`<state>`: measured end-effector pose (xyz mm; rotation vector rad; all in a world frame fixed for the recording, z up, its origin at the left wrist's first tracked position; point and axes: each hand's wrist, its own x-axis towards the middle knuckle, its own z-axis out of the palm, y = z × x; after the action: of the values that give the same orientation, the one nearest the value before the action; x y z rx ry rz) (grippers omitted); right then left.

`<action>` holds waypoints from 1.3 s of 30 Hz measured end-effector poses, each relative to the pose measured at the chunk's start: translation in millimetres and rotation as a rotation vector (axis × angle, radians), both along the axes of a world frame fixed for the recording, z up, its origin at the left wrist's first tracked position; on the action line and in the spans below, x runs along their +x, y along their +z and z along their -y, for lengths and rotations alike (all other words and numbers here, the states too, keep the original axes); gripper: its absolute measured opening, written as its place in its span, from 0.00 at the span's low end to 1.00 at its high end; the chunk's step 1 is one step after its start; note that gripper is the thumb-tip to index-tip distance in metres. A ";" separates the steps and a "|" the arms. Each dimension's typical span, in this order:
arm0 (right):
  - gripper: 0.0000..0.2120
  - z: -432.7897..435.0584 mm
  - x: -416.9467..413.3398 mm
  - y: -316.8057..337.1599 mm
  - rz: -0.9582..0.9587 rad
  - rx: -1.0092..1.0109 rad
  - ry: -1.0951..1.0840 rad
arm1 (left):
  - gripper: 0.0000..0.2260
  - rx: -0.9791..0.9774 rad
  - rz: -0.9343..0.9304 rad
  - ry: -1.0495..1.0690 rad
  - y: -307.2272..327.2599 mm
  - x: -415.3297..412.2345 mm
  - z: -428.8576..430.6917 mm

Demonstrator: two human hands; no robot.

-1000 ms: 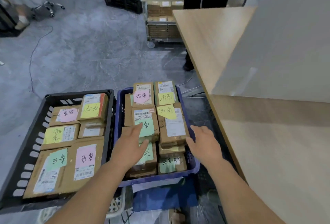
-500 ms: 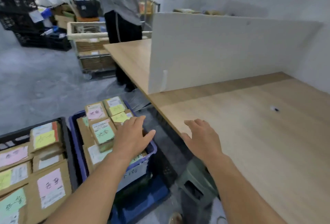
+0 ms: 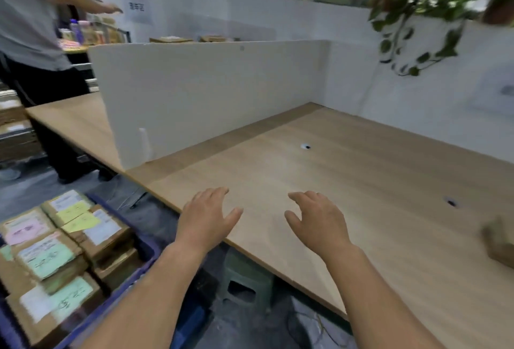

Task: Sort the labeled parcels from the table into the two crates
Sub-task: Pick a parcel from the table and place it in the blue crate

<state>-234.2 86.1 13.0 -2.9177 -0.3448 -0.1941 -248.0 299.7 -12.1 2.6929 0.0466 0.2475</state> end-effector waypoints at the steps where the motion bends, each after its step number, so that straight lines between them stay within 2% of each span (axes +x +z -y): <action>1: 0.21 20.7 -6.2 1.3 0.006 0.002 -0.032 | 0.27 0.003 0.000 -0.024 1.5 0.2 20.5; 12: 0.21 259.8 -93.7 9.6 0.036 0.025 -0.305 | 0.26 -0.015 -0.005 -0.289 12.4 -42.1 280.4; 19: 0.21 379.6 -140.5 4.3 0.034 0.029 -0.427 | 0.26 0.006 -0.001 -0.413 8.3 -74.0 410.2; 30: 0.22 487.7 -182.7 -14.8 -0.011 0.121 -0.611 | 0.27 0.074 -0.078 -0.608 -10.2 -84.6 529.5; 39: 0.21 561.4 -129.8 -30.8 -0.055 0.129 -0.713 | 0.27 0.059 -0.090 -0.696 -27.8 -20.7 606.9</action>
<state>-363.9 -475.3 -17.8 -2.7766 0.7008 -0.2217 -268.6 -307.1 -39.9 2.5876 -0.8600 -0.0897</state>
